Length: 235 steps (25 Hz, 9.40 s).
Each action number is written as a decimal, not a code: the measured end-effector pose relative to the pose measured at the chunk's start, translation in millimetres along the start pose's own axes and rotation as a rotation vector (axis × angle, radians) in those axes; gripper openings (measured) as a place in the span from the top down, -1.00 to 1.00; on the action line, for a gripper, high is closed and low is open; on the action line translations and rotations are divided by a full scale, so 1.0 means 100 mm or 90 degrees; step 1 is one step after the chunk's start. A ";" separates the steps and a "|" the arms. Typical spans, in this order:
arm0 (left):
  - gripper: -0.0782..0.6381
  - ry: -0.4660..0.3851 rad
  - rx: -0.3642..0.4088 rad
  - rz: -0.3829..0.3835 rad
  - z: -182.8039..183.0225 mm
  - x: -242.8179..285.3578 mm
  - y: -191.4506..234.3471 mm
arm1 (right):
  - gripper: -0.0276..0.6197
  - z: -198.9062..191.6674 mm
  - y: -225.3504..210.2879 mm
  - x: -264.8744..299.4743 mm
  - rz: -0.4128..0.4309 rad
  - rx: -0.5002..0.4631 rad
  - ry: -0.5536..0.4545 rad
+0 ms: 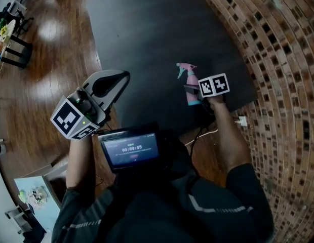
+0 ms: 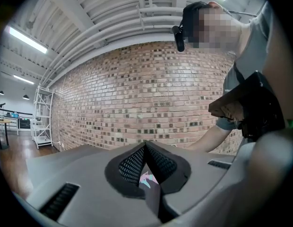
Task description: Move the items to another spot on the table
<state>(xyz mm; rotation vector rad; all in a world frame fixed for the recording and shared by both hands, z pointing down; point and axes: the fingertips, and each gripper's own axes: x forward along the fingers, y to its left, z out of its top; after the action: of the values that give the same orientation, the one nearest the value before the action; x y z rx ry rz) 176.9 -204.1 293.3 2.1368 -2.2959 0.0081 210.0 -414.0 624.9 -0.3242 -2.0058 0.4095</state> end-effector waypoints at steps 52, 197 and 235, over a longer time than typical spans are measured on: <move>0.79 -0.067 0.103 0.316 0.60 -4.69 0.86 | -0.22 2.12 5.70 0.66 0.202 -0.370 -0.297; 0.79 -0.127 -0.056 -0.764 0.22 -0.60 5.99 | 0.90 4.72 2.86 1.19 -0.556 0.374 -0.643; 0.79 -0.159 -0.026 -0.786 0.57 -1.40 4.99 | 0.91 4.08 4.21 0.62 -0.616 0.282 -0.732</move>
<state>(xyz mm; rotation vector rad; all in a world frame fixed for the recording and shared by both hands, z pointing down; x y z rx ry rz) -310.9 -29.0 235.4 3.1997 -0.6519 -0.3045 -160.7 -67.4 325.1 1.4099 -2.7079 0.4139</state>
